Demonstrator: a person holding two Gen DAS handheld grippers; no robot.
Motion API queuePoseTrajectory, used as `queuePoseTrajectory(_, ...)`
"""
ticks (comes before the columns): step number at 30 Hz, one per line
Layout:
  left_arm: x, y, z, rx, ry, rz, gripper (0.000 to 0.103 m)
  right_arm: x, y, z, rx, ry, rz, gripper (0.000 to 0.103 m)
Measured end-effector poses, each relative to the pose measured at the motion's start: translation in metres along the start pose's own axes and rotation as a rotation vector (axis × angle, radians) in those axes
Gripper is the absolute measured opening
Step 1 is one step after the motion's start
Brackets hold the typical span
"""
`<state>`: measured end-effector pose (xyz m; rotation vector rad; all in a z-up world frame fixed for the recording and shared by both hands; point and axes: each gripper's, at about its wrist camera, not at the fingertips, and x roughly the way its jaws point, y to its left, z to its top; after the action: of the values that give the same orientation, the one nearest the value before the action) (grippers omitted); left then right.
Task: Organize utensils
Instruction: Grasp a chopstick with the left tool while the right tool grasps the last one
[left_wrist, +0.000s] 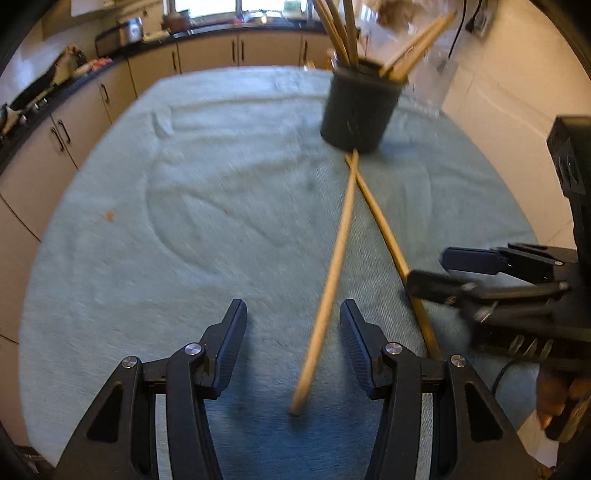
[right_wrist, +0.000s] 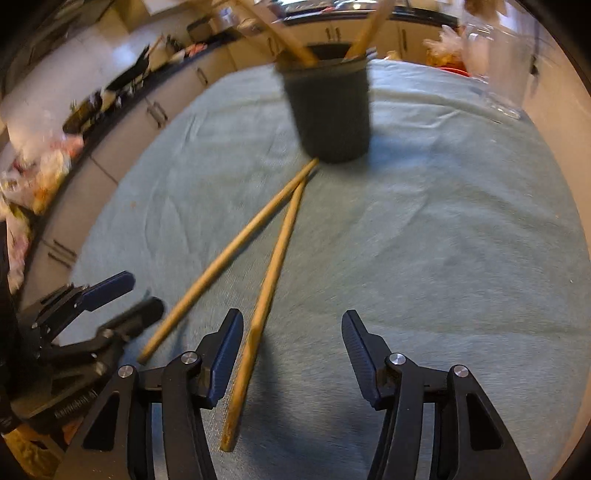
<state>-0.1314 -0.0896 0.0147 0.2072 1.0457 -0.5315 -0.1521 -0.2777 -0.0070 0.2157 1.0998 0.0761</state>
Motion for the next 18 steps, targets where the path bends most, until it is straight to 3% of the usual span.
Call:
queuePoseTrajectory(4,0.003,-0.007,-0.001,-0.010,0.003,0.052,0.011,0.008,0.023,-0.004,-0.102,-0.008,-0.121,0.057)
queuePoseTrajectory(5,0.002,-0.005,-0.002,-0.040,0.007,0.040,0.008,0.008,0.026,-0.006,-0.119,-0.011,-0.139,0.048)
queuePoseTrajectory(6,0.001,-0.003,-0.003,-0.068,0.013,0.027,0.008,0.008,0.027,-0.007,-0.130,-0.014,-0.144,0.041)
queuePoseTrajectory(8,-0.003,0.002,-0.007,-0.115,0.029,-0.017,0.007,0.004,0.024,-0.005,-0.120,-0.001,-0.148,0.009)
queuePoseTrajectory(18,-0.026,0.017,-0.021,-0.185,0.113,-0.192,0.007,-0.026,-0.023,-0.044,-0.046,0.035,-0.175,0.010)
